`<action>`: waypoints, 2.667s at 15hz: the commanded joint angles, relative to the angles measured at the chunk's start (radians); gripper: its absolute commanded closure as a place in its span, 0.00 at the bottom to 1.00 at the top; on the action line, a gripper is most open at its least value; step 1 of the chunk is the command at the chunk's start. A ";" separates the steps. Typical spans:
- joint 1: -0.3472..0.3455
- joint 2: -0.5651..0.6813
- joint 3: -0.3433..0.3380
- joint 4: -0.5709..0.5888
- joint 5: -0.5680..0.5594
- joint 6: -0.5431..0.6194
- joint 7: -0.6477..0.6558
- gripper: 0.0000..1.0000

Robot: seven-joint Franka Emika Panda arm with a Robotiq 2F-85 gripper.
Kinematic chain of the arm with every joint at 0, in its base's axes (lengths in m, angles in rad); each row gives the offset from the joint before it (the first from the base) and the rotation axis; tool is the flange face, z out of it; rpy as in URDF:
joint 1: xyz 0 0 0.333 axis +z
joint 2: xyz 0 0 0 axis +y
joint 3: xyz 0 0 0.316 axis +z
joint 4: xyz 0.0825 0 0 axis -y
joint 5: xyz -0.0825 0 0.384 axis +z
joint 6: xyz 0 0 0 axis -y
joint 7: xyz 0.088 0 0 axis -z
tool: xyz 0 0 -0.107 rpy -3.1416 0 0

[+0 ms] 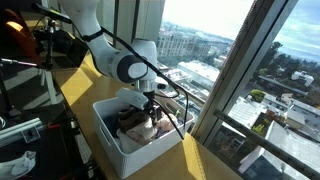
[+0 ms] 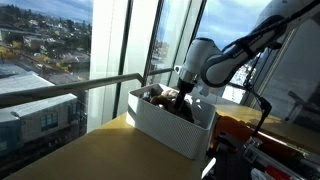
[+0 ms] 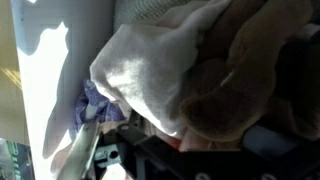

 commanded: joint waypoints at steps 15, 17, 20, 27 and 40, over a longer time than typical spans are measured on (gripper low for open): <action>-0.086 -0.126 0.124 -0.034 0.315 -0.135 -0.136 0.93; -0.086 -0.189 0.135 -0.043 0.364 -0.181 -0.159 1.00; -0.071 -0.293 0.139 -0.047 0.422 -0.252 -0.179 1.00; 0.040 -0.546 0.146 0.029 0.465 -0.376 -0.162 1.00; 0.279 -0.388 0.336 0.156 0.404 -0.329 -0.073 1.00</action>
